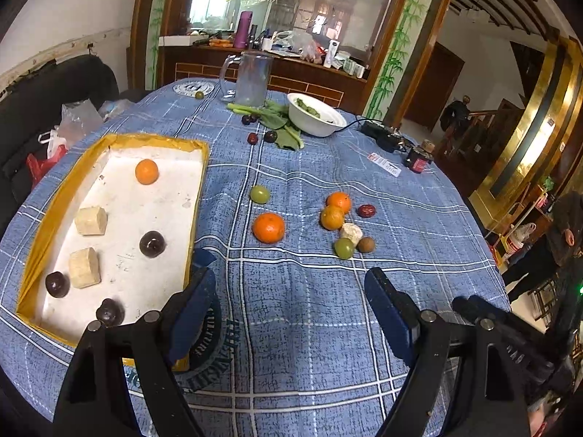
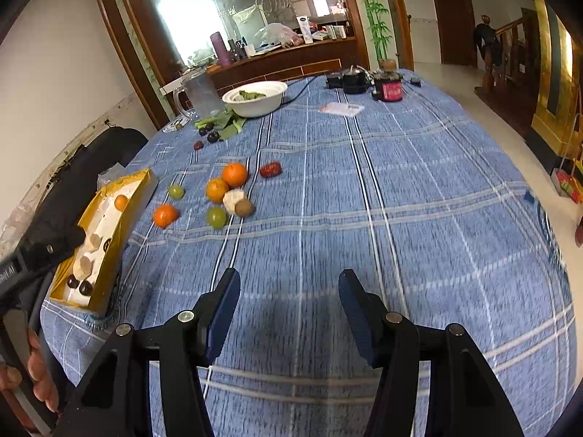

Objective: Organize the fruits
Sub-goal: 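Lift both open tools away from the tray, then reach the right tool toward a tangerine while the left tool reaches another tangerine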

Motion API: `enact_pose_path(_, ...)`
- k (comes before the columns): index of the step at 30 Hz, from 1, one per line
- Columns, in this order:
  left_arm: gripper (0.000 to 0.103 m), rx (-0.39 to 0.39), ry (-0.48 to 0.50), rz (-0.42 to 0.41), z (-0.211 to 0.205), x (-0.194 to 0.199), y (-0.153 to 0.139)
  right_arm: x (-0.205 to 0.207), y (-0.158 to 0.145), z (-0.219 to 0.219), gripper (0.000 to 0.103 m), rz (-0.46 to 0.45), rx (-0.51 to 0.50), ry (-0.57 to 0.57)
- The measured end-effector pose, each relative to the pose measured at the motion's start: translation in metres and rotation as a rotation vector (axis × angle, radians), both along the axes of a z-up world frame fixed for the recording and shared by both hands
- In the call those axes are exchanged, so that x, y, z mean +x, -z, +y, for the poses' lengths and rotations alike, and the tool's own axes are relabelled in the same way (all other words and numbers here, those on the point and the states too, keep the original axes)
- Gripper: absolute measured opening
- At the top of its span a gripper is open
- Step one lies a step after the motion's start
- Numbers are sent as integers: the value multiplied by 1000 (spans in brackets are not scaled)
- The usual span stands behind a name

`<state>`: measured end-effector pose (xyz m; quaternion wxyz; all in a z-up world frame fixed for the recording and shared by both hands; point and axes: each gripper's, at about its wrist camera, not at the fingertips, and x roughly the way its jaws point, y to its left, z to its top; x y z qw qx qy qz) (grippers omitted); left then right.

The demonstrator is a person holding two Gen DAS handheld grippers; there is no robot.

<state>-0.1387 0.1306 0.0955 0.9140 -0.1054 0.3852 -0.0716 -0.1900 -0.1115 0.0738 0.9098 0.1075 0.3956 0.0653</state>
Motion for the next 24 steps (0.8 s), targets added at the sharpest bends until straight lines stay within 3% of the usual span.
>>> enact_pose_path(10, 83, -16, -40, 72, 18, 22, 31, 68, -21, 46, 61, 6, -46, -81)
enact_pose_path(14, 83, -45, -71, 96, 27, 35, 36, 114, -24, 51, 61, 21, 34, -84)
enact_pose_path(18, 83, -23, -92, 93, 33, 42, 35, 152, -11, 53, 61, 77, 139, -100)
enact_pose_path(22, 83, -11, -84, 74, 29, 55, 38, 168, 10, 71, 57, 105, 110, -137)
enact_pose_path(23, 80, -3, -74, 72, 25, 59, 39, 169, 16, 74, 57, 110, 106, -142)
enact_pose_path(24, 70, 7, -57, 68, 19, 65, 41, 170, 20, 75, 55, 117, 104, -148)
